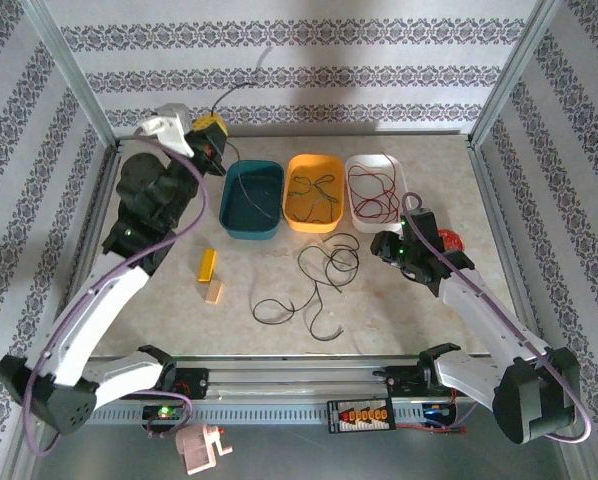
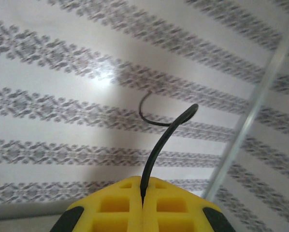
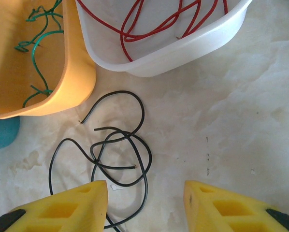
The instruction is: Untangle the cables
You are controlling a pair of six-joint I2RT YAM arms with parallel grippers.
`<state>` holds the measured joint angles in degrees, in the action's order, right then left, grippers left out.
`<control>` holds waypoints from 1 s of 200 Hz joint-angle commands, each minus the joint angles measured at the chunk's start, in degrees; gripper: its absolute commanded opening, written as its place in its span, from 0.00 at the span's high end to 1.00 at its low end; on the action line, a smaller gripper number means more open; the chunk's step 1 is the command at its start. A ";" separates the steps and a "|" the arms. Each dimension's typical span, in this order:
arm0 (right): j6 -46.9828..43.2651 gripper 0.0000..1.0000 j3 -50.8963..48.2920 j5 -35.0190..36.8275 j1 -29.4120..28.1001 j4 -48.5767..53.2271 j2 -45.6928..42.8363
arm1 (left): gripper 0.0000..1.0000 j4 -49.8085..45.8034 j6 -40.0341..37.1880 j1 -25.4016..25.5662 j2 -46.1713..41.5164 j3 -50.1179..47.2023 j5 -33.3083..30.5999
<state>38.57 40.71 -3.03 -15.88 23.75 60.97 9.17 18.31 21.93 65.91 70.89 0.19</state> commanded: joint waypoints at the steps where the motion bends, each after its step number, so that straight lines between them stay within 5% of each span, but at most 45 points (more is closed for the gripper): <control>1: -1.30 0.55 1.02 -0.66 -0.20 -0.20 0.21 | 1.00 -1.21 5.27 -4.59 5.57 2.68 6.18; 39: -2.32 0.55 1.22 -1.02 -0.31 0.50 -0.14 | 1.00 -2.14 8.40 -8.50 15.46 2.72 11.11; 174: -3.23 0.55 1.48 -1.99 -0.39 0.75 1.05 | 1.00 -14.12 3.13 -8.40 33.87 -0.49 5.34; 200: -3.40 0.55 1.48 -1.73 -0.38 1.30 0.62 | 0.85 -14.88 3.16 -8.28 36.92 0.58 5.71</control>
<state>36.03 40.91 -4.56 -15.90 23.86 62.41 -2.87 22.63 13.80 100.66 70.61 6.22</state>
